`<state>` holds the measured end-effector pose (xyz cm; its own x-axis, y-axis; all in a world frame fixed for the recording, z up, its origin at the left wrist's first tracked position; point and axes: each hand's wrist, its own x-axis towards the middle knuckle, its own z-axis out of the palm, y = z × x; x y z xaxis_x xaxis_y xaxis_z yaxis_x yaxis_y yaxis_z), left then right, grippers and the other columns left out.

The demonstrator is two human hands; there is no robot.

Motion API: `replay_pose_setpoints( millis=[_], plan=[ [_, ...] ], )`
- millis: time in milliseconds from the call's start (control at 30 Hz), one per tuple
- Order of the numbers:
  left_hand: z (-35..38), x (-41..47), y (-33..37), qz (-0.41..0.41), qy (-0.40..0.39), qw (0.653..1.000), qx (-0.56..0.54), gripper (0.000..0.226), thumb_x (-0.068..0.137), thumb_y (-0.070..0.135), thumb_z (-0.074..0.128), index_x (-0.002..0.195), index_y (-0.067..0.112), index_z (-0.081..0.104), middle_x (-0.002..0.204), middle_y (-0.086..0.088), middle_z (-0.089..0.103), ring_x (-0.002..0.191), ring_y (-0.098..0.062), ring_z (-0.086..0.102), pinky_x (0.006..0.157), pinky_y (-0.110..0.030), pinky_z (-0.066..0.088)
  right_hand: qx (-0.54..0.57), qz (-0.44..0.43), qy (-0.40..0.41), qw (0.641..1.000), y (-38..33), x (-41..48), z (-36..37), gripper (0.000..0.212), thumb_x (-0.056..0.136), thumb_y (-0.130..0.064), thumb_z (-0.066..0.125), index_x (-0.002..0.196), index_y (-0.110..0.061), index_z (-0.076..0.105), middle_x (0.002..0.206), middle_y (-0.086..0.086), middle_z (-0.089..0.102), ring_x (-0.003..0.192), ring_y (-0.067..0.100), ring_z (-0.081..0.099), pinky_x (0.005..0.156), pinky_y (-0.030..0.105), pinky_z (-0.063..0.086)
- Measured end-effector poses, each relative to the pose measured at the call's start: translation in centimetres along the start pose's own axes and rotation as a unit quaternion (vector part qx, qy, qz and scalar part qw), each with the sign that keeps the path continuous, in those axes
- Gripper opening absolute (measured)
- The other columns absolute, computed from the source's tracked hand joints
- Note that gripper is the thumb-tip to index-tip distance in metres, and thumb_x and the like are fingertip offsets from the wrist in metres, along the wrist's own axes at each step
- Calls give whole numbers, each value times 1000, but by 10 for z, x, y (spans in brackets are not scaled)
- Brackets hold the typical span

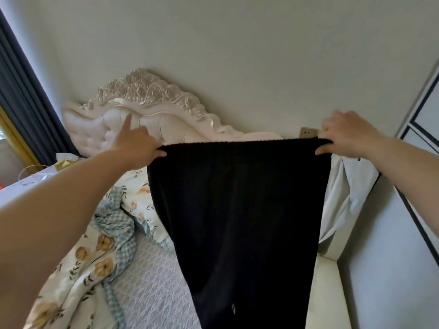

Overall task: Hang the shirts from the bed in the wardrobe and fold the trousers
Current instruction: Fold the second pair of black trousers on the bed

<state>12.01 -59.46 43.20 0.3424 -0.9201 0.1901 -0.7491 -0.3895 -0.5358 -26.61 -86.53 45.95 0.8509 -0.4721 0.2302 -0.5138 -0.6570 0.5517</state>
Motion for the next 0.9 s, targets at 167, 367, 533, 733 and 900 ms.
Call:
replay_pose_setpoints(
  millis=[167,367,533,733,900],
  plan=[
    [-1,-6,25,-169,204,880,-395,23,97,29,48,101,8,56,93,-5,46,89,-33,52,77,-39,41,364,152,52,917,9,-6,4,12,85,-26,67,84,-16,61,97,14,55,95,32,52,78,37,40],
    [3,-3,48,-241,140,790,-547,18,89,17,61,95,25,46,105,-3,44,85,-24,52,68,-25,45,408,191,35,892,-2,7,-6,19,87,-13,64,81,-12,45,76,4,51,80,29,51,57,33,30],
    [-17,2,39,-316,204,540,-753,70,62,65,73,121,44,42,118,14,56,96,-6,62,75,-31,53,775,246,199,547,-9,8,-33,23,93,-14,56,108,-30,52,90,-7,67,73,6,67,60,21,54],
    [31,-6,96,-306,-152,457,-821,51,88,43,63,122,5,57,110,-10,67,99,-27,65,94,-42,50,827,320,40,461,-38,23,-12,15,94,-20,56,89,-8,62,85,4,65,60,9,67,55,24,55],
    [24,2,84,-319,-164,417,-835,44,92,35,59,123,4,55,109,-13,66,92,-28,66,75,-38,54,779,411,-2,474,-45,31,-1,35,90,-25,62,114,1,58,107,11,63,95,24,63,86,40,52]
  ],
)
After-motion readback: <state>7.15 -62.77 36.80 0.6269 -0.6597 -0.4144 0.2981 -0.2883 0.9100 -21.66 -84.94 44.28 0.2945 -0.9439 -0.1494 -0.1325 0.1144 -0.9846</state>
